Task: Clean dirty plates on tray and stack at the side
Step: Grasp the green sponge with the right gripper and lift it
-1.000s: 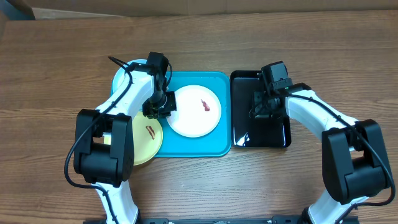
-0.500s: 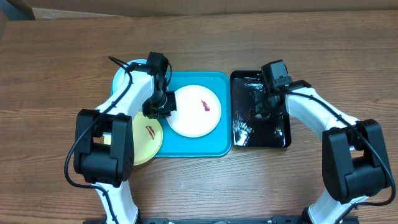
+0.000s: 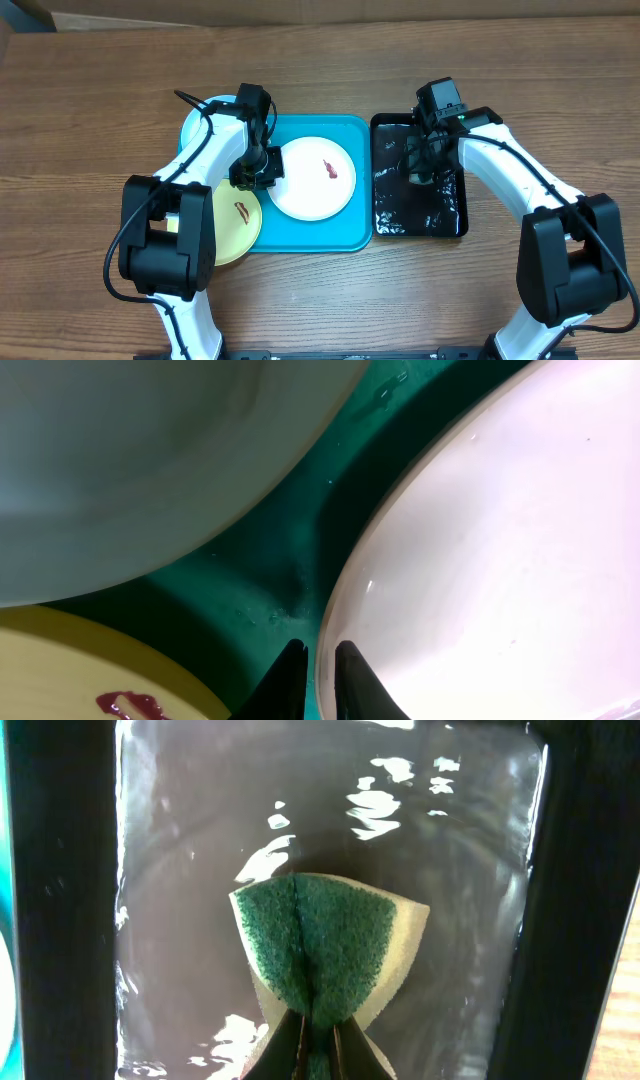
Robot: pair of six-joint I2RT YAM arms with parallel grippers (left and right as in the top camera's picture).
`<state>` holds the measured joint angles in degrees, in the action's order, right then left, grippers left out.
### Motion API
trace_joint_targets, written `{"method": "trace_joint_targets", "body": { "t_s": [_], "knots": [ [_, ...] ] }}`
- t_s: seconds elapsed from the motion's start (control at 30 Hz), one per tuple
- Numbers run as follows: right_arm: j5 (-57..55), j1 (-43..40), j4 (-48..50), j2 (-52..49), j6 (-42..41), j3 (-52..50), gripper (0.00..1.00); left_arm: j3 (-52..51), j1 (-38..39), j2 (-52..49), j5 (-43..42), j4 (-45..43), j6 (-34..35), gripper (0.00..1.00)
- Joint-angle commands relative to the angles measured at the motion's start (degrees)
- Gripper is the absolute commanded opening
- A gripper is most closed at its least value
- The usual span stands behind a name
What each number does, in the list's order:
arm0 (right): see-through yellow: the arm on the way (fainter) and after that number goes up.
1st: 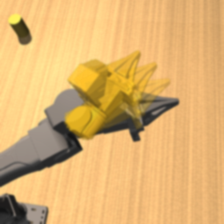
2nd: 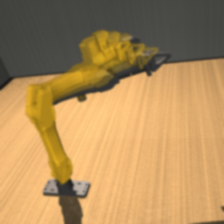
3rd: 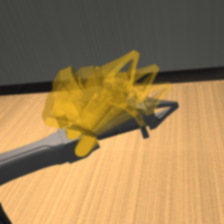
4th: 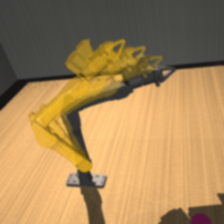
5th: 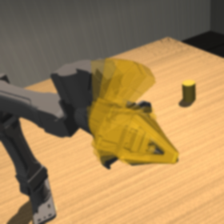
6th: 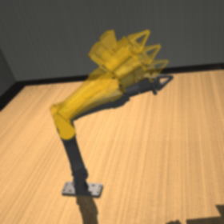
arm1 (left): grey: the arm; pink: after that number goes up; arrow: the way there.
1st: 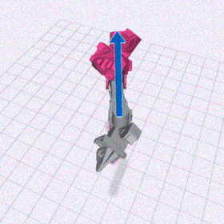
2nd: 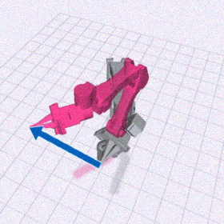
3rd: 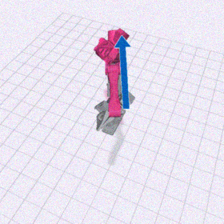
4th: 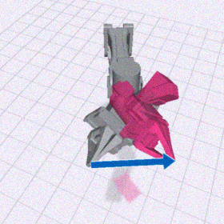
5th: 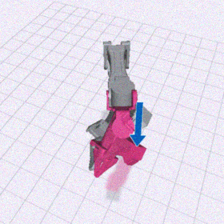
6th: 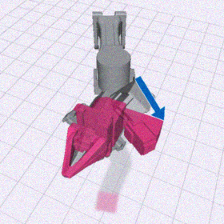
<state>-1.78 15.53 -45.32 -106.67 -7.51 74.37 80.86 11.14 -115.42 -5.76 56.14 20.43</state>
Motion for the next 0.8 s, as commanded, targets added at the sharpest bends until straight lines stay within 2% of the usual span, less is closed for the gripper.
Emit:
{"method": "trace_joint_targets", "body": {
  "t_s": [0.0,0.2,0.4,0.47,0.5,0.67,0.77],
  "knots": [
    [-0.11,0.26,4.33,-0.09,0.00,-3.19,0.04,0.90,0.13,-0.61,-0.04,-0.04,-0.70,0.13],
    [-0.13,0.26,11.80,-0.09,0.00,-8.11,0.04,0.90,0.13,-0.61,-0.04,-0.04,-0.70,0.13],
    [-0.09,0.26,16.79,-0.09,0.00,-11.82,0.13,0.90,0.13,-0.61,-0.04,-0.04,-0.70,0.14],
    [-0.07,0.26,16.90,-0.09,0.00,-11.78,0.04,0.90,0.13,-0.61,-0.04,-0.02,-0.70,0.15],
    [-0.07,0.26,16.96,-0.04,-0.02,-11.41,0.04,0.90,0.13,-0.61,-0.04,-0.02,-0.70,0.15],
    [-0.09,0.28,9.46,2.36,-0.02,-4.59,0.04,0.87,0.13,-0.61,-0.02,-0.02,-0.70,0.20],
    [-0.11,0.28,3.63,4.17,-0.04,-0.42,0.04,0.85,0.13,-0.61,-0.02,-0.04,-0.70,0.28]
  ]
}}
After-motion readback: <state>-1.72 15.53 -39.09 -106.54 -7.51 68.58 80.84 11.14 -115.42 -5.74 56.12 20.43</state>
